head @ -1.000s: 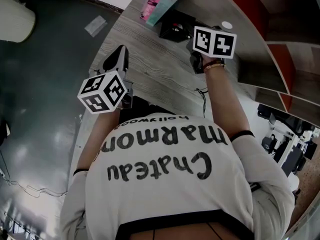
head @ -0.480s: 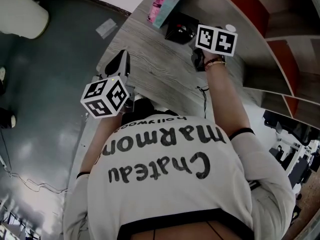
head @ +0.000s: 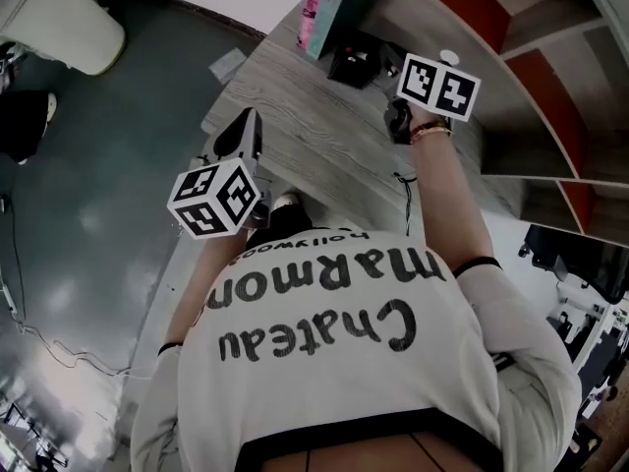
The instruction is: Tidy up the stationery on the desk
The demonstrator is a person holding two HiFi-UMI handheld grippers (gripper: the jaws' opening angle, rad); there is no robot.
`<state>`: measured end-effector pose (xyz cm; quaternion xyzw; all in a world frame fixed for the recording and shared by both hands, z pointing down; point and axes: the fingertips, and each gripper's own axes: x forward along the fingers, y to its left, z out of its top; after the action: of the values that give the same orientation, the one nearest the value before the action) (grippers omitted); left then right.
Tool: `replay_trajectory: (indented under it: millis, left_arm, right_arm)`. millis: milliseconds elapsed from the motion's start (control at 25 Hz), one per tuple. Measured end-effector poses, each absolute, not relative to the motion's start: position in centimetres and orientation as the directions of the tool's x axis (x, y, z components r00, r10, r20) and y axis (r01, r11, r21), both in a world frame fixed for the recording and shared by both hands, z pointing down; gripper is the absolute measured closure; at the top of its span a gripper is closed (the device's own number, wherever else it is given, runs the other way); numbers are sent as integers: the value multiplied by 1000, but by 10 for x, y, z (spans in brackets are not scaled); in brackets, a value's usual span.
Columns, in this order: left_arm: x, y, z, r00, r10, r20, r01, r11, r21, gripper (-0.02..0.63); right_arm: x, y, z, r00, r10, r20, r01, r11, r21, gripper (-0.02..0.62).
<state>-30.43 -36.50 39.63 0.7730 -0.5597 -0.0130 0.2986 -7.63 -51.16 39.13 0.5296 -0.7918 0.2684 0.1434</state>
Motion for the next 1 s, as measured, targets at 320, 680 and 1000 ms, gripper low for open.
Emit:
replay_trajectory:
  millis: [320, 680, 1000]
  left_arm:
    - [-282, -335, 366, 369, -892, 262, -865, -226, 448, 591]
    - [-217, -295, 337, 423, -883, 202, -856, -315, 411, 591]
    - [-156, -233, 331, 462, -867, 186, -844, -365, 394, 591]
  right_arm:
    - [-57, -448, 371, -438, -775, 456, -893, 318, -319, 554]
    - [-25, -366, 351, -470, -799, 376, -870, 348, -350, 565]
    - [18, -288, 343, -478, -818, 320, -860, 361, -362, 584]
